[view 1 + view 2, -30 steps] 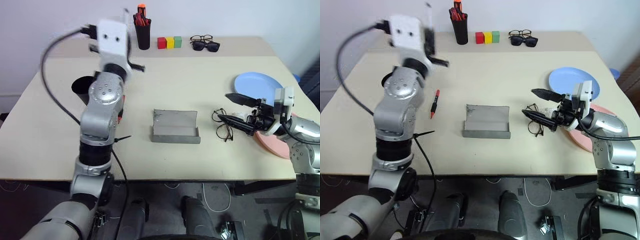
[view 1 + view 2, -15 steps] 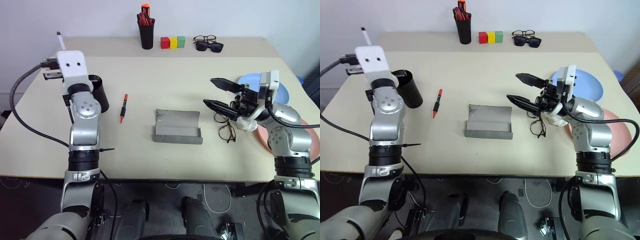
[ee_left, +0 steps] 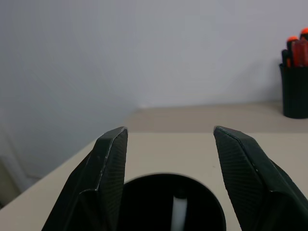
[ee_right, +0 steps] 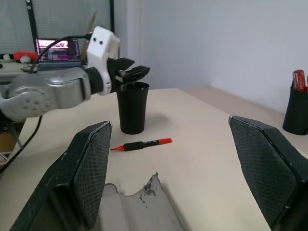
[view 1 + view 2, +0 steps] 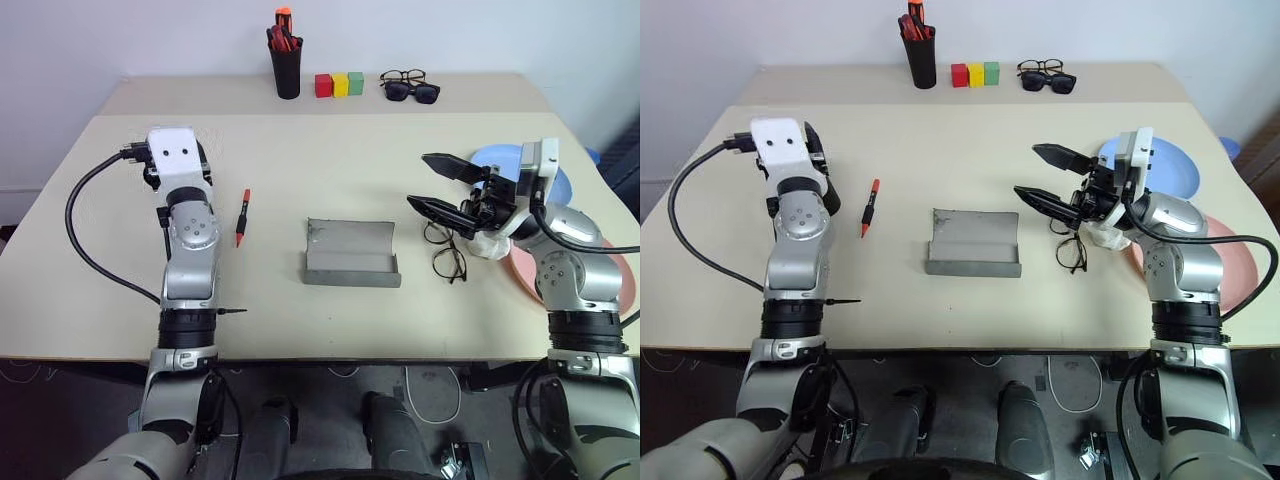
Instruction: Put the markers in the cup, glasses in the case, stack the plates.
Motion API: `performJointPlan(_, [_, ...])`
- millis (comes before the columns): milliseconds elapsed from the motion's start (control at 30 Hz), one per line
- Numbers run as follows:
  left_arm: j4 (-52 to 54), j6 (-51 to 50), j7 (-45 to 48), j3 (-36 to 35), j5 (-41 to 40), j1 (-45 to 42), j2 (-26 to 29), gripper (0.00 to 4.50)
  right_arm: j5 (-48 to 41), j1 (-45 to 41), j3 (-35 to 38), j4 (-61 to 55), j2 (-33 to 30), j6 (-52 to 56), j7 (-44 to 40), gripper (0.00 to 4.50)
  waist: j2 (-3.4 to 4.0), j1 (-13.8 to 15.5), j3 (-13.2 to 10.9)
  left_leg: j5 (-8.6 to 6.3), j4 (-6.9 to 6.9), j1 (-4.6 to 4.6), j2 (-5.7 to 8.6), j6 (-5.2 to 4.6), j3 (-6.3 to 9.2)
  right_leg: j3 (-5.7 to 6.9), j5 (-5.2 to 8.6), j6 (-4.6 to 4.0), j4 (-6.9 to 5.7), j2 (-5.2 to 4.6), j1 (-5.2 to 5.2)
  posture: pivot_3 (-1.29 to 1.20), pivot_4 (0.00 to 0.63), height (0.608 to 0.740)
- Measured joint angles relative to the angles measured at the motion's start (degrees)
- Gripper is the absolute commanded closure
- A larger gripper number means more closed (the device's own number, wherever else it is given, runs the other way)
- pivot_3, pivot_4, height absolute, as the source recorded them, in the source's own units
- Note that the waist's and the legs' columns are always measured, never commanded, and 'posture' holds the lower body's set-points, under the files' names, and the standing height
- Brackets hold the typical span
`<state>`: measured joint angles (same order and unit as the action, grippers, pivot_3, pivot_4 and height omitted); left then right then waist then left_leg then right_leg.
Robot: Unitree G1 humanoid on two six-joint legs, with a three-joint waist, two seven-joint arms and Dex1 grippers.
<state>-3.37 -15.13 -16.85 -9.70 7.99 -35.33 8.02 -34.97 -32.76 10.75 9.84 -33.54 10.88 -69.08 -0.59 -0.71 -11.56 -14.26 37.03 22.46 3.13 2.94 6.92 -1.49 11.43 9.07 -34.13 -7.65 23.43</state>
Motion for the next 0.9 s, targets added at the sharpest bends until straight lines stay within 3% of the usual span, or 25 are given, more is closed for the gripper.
performJointPlan(100, [6.3, -4.7, 5.0, 0.6, -3.9, 0.1, -1.2, 1.93, 0.0, 0.0, 0.2, 0.0, -0.1, 0.0, 0.2, 0.53, 0.0, 0.1, 0.0, 0.0, 0.01, 0.01, 0.0, 0.0, 0.0, 0.0, 0.0, 0.01, 0.02, 0.0, -0.02, 0.0, 0.15, 0.74])
performJointPlan(233, [18.2, -21.6, 17.6, 6.2, -12.5, 0.6, 0.9, 1.93, 0.4, 0.0, 0.2, 0.5, -0.1, -0.5, 0.2, 0.53, 0.0, -0.1, 0.0, 0.0, -0.01, 0.01, 0.0, -0.01, 0.0, 0.0, 0.01, 0.01, 0.01, 0.0, -0.02, 0.0, 0.15, 0.74])
performJointPlan(333, [20.5, -34.0, 18.9, 8.5, -13.5, 0.9, 1.2, 1.93, 1.1, 0.0, 0.2, 0.8, -0.1, -1.5, 0.6, 0.53, 0.01, -0.5, 0.0, 0.0, -0.01, -0.07, -0.02, -0.01, 0.0, 0.0, 0.01, 0.01, -0.05, 0.03, -0.02, 0.0, 0.15, 0.74])
performJointPlan(400, [19.5, -41.4, 17.2, 7.9, -13.2, 1.0, 0.8, 1.93, 1.1, 0.0, 0.3, 0.8, -0.1, -1.8, 0.9, 0.53, 0.02, -0.9, 0.0, 0.0, -0.01, -0.07, -0.05, -0.02, 0.01, 0.0, 0.01, 0.01, -0.1, 0.07, 0.0, 0.0, 0.15, 0.74])
performJointPlan(533, [13.7, -54.3, 11.1, 1.9, -12.3, -3.5, -5.2, 1.93, 1.2, 0.5, 0.4, 0.7, 0.1, -2.3, 1.5, 0.53, -0.01, -0.4, 0.0, 0.0, 0.05, -0.04, -0.03, -0.02, 0.01, 0.0, 0.02, 0.02, -0.07, 0.05, -0.03, 0.0, 0.15, 0.74])
performJointPlan(900, [-3.9, -57.6, 2.7, -5.1, -9.5, -18.1, -6.8, 1.93, 1.3, 3.0, 0.9, 0.4, 0.4, -2.9, 3.5, 0.53, -0.01, -0.3, 0.0, 0.0, -0.02, -0.03, -0.01, 0.01, 0.01, 0.0, 0.02, 0.03, -0.01, 0.04, -0.01, 0.0, 0.15, 0.74])
